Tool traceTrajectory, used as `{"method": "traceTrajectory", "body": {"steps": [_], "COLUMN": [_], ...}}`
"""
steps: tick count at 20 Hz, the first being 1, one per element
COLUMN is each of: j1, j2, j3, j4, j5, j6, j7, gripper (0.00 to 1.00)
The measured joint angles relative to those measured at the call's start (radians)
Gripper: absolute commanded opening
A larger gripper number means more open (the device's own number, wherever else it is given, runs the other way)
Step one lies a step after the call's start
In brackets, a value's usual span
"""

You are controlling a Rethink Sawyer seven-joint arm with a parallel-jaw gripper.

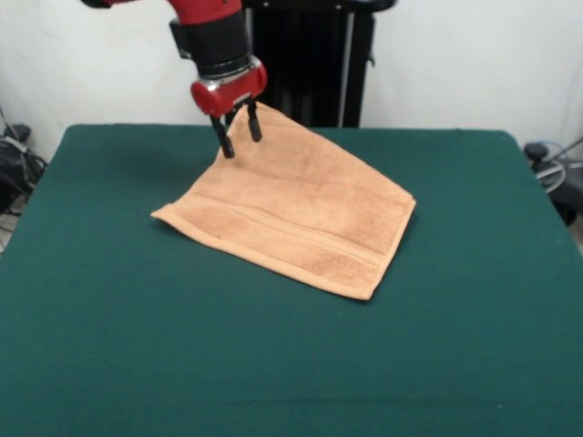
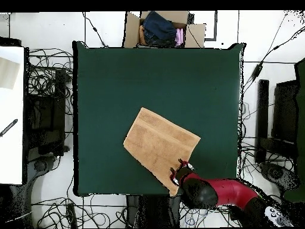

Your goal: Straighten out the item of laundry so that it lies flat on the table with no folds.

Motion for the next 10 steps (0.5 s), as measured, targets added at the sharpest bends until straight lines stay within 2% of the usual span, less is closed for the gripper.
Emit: {"method": "traceTrajectory", "body": {"steps": [10], "j1": [0.033], "j2": [-0.007], "j3": [-0.052], "j4": [0.001], "j5": [0.000], "j6": [-0.023], "j7": [0.000], "gripper": [1.00]}}
